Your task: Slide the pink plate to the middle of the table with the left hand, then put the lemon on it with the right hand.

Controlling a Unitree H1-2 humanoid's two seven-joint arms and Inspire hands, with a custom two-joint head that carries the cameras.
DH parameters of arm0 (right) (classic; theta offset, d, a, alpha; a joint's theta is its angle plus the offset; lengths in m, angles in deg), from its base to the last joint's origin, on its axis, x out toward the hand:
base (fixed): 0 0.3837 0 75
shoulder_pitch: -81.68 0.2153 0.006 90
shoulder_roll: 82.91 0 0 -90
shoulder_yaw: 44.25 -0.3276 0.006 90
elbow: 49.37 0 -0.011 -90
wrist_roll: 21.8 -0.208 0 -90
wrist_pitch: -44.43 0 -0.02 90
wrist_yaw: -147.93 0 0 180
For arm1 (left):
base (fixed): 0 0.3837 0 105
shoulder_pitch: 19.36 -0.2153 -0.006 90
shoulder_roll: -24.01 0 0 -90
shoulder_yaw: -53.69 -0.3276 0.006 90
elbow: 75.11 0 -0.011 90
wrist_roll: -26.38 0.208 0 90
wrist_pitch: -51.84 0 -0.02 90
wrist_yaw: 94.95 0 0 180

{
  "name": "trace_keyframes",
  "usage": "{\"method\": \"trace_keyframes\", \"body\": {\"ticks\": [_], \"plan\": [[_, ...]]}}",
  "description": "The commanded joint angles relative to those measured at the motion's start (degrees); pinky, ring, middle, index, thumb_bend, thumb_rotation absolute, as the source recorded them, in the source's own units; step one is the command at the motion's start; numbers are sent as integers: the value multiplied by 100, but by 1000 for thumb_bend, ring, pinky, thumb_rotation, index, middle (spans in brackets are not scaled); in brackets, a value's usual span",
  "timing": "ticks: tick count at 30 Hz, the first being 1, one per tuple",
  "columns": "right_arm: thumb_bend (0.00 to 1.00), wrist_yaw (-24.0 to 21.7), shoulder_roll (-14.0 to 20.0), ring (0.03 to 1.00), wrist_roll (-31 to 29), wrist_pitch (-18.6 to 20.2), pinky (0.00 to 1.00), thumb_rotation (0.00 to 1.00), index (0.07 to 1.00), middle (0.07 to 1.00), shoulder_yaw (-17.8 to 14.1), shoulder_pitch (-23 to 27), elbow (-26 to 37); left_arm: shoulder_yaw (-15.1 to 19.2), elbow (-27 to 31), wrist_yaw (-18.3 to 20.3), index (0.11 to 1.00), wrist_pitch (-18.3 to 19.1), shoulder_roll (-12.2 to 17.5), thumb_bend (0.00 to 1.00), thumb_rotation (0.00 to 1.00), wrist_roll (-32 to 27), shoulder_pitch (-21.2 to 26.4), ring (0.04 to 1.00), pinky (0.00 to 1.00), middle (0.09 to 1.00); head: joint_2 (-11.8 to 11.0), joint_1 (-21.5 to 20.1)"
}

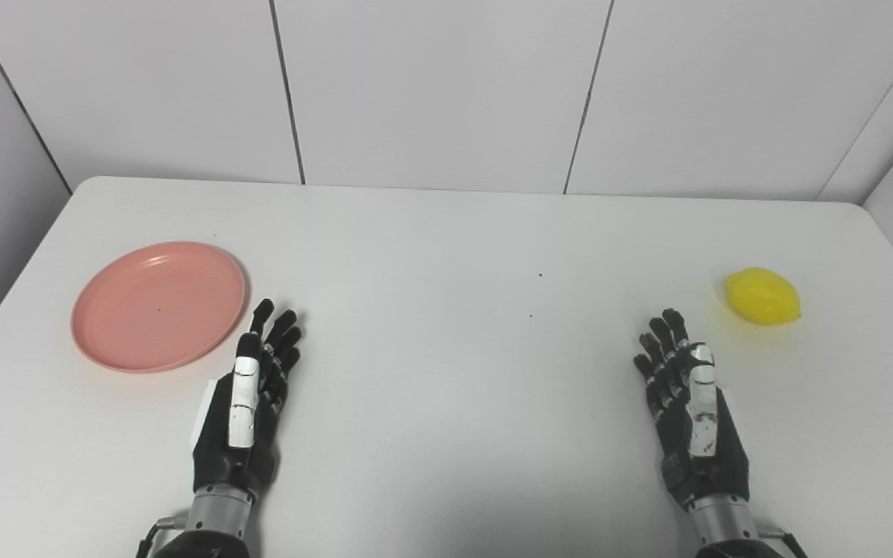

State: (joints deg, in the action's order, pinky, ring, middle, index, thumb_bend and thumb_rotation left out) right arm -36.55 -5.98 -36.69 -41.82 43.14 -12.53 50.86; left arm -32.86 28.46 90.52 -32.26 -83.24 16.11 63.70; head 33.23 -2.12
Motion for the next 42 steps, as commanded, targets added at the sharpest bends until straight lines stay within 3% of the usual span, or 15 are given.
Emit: {"method": "trace_keyframes", "body": {"ticks": [1, 5, 19, 29, 35, 42], "plan": [[778, -84, 36, 990, -102, -204, 1000, 1000, 992, 989, -86, 26, -139, -59, -120, -3, 958, -165, 29, 678, 897, 69, -216, 948, 994, 930, -10, 20], [785, -231, 129, 994, -95, -407, 1000, 1000, 999, 993, -148, 49, -368, -131, -271, -52, 954, -305, -56, 687, 871, 136, -205, 947, 990, 926, -206, 240], [754, -569, 267, 1000, -345, -734, 1000, 1000, 1000, 1000, -305, 65, -775, -354, -575, -180, 940, -730, -167, 670, 840, 239, -259, 935, 972, 915, -582, 803], [724, -552, 251, 1000, -378, -721, 1000, 1000, 1000, 1000, -390, 18, -725, -455, -608, -250, 925, -840, -201, 681, 834, 249, -311, 931, 972, 908, -657, 1129], [710, -526, 259, 1000, -331, -645, 1000, 1000, 1000, 1000, -378, -19, -654, -465, -427, -407, 904, -878, -199, 755, 816, 381, -336, 907, 924, 892, -671, 1070], [683, -556, 272, 1000, -340, -629, 1000, 1000, 1000, 1000, -359, -49, -572, -396, 190, -559, 897, -482, -182, 769, 851, 219, -219, 890, 889, 882, -628, 997]]}}
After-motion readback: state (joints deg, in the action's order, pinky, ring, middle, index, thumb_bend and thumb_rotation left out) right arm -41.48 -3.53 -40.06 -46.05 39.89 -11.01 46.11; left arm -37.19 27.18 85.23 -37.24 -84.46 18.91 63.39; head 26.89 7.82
